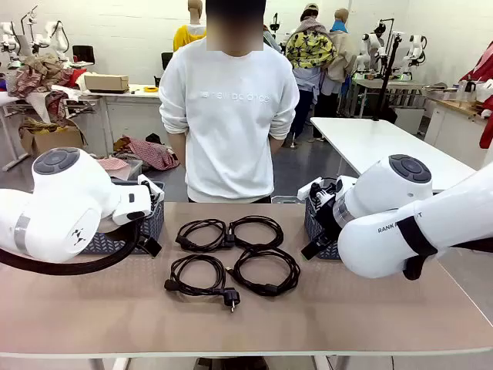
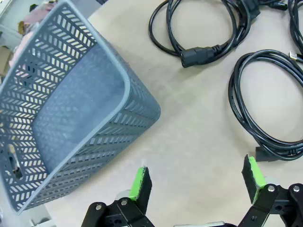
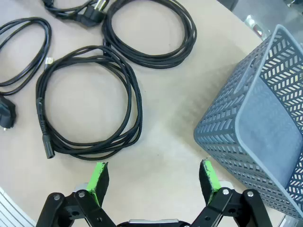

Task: Organize the cables according to human instructions.
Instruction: Pick up a bundle of cables and place it in the basket indicated by the human.

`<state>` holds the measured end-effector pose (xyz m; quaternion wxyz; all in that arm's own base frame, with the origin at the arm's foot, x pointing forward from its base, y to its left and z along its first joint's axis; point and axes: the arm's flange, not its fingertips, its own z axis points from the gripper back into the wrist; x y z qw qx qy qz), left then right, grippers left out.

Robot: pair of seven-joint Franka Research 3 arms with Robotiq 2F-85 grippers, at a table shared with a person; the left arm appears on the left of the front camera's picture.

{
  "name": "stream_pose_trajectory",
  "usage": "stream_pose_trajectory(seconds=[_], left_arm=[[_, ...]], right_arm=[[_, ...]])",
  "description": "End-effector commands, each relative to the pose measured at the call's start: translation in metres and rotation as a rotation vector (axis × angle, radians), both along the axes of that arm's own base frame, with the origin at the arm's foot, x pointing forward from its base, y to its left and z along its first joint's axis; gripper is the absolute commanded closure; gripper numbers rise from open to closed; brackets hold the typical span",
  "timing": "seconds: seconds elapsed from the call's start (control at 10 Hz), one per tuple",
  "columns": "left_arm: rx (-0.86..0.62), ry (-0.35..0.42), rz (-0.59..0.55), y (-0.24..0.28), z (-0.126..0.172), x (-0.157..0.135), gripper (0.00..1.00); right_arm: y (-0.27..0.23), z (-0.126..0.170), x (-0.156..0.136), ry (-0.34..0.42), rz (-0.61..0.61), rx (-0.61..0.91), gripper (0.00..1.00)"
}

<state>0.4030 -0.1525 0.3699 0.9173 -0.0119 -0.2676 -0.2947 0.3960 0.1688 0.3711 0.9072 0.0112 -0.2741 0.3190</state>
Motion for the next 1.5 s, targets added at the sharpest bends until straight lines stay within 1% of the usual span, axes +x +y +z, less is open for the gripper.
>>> stream_pose_trajectory(seconds=[0.0, 0.8, 1.0, 1.2, 1.3, 1.4], left_arm=[[0.0, 0.0, 0.0, 0.0, 0.0, 0.0, 0.0], [0.0, 0.0, 0.0, 0.0, 0.0, 0.0, 0.0], [-0.013, 0.004, -0.019, -0.001, 0.003, 0.0, 0.0], [-0.025, 0.0, -0.075, 0.009, 0.017, -0.005, 0.0], [-0.042, -0.013, -0.117, 0.017, 0.03, -0.011, 0.0], [-0.073, -0.018, -0.153, 0.024, 0.043, -0.017, 0.0]], right_arm=[[0.0, 0.0, 0.0, 0.0, 0.0, 0.0, 0.0], [0.0, 0.0, 0.0, 0.0, 0.0, 0.0, 0.0], [0.0, 0.0, 0.0, 0.0, 0.0, 0.0, 0.0], [-0.009, 0.018, 0.007, 0.011, 0.056, 0.037, 0.0], [-0.016, 0.03, 0.008, 0.011, 0.082, 0.033, 0.0], [-0.022, 0.042, 0.007, 0.026, 0.134, 0.057, 0.0]])
